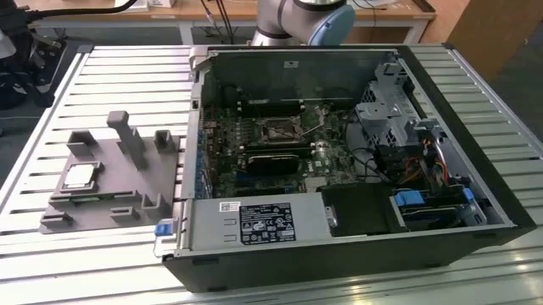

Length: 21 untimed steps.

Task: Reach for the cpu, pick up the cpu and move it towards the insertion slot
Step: 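Reach for the cpu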

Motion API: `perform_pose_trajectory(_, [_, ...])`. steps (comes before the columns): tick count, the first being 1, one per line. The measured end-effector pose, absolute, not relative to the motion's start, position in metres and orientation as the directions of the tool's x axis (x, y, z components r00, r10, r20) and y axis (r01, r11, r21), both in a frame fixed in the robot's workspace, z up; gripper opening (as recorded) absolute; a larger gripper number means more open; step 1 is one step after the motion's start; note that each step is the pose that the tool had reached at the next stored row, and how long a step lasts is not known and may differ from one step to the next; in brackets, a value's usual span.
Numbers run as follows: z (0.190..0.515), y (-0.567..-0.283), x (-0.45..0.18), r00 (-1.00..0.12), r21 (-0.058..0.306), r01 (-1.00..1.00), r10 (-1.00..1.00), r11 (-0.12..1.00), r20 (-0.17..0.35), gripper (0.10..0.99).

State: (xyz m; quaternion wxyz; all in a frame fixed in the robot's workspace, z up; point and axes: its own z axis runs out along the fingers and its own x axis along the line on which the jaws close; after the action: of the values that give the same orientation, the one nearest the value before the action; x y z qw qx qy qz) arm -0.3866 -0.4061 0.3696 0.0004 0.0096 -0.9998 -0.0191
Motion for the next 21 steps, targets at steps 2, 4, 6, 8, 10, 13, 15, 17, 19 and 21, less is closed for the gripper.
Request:
perform_pose_trajectory(2, [0.3696, -0.4061, -0.3866, -1.0, 0.038, -0.019, -0.019, 0.999, 0.0, 0.106])
perform_pose_trajectory(4, [0.3696, -0.4061, -0.3866, -1.0, 0.038, -0.019, -0.019, 0.999, 0.001, 0.106])
perform_pose_trajectory(6, [0.3697, -0.4061, -0.3869, -1.0, 0.038, -0.019, -0.019, 0.999, 0.001, 0.106])
perform_pose_trajectory(8, [0.3697, -0.4061, -0.3877, -1.0, 0.038, -0.019, -0.019, 0.999, 0.001, 0.106])
perform_pose_trajectory(10, [0.3697, -0.4061, -0.3881, -1.0, 0.038, -0.019, -0.019, 0.999, 0.0, 0.106])
perform_pose_trajectory(13, [0.3696, -0.4061, -0.3899, -1.0, 0.038, -0.019, -0.019, 0.999, 0.0, 0.106])
perform_pose_trajectory(15, [0.3696, -0.4061, -0.391, -1.0, 0.038, -0.019, -0.019, 0.999, 0.001, 0.106])
perform_pose_trajectory(17, [0.3697, -0.4062, -0.3917, -1.0, 0.038, -0.019, -0.019, 0.999, 0.001, 0.106])
perform_pose_trajectory(19, [0.3697, -0.4061, -0.3924, -1.0, 0.038, -0.019, -0.019, 0.999, 0.001, 0.106])
perform_pose_trajectory(21, [0.3696, -0.4061, -0.393, -1.0, 0.038, -0.019, -0.019, 0.999, 0.0, 0.106])
